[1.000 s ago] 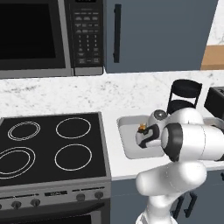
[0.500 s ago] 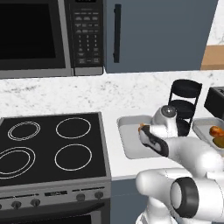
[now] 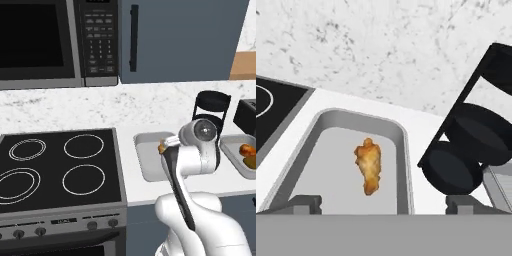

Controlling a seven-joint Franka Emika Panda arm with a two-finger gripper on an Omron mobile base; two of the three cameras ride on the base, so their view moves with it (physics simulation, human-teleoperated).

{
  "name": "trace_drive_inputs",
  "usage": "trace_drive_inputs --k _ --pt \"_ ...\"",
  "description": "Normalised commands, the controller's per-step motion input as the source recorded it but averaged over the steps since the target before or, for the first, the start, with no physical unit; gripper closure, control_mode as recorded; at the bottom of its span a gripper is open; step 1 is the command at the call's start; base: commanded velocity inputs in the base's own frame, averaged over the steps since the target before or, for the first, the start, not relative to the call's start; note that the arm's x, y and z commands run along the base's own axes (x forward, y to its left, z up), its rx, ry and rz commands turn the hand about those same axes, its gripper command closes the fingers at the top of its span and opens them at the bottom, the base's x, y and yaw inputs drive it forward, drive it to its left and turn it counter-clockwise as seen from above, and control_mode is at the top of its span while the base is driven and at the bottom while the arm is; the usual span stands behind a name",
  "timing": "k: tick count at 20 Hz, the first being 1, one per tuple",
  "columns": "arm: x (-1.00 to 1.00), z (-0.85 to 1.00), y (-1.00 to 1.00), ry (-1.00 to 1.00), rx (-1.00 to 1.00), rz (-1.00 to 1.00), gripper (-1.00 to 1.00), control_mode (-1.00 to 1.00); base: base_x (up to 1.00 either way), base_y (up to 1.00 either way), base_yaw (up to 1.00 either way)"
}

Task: Place one avocado and one chicken drumstick in each tupperware on the nearby counter, to pack two identical lunches.

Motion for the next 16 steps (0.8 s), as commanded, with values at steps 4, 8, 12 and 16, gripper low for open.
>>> trace_drive_inputs --k 4,8,12,16 --pt "-0.85 0.51 0.41 -0.07 0.18 -0.27 -1.00 -1.00 0.00 0.00 0.00" --pt "-0.74 -0.26 0.35 0.02 0.05 0.03 -1.00 -1.00 0.00 0.00 0.00" --pt "-0.65 -0.87 -0.26 0.05 0.07 0.20 -1.00 -1.00 0.00 0.00 0.00" --pt "-0.57 -0.53 -0.33 0.00 0.00 0.20 -1.00 -1.00 0.00 0.00 0.00"
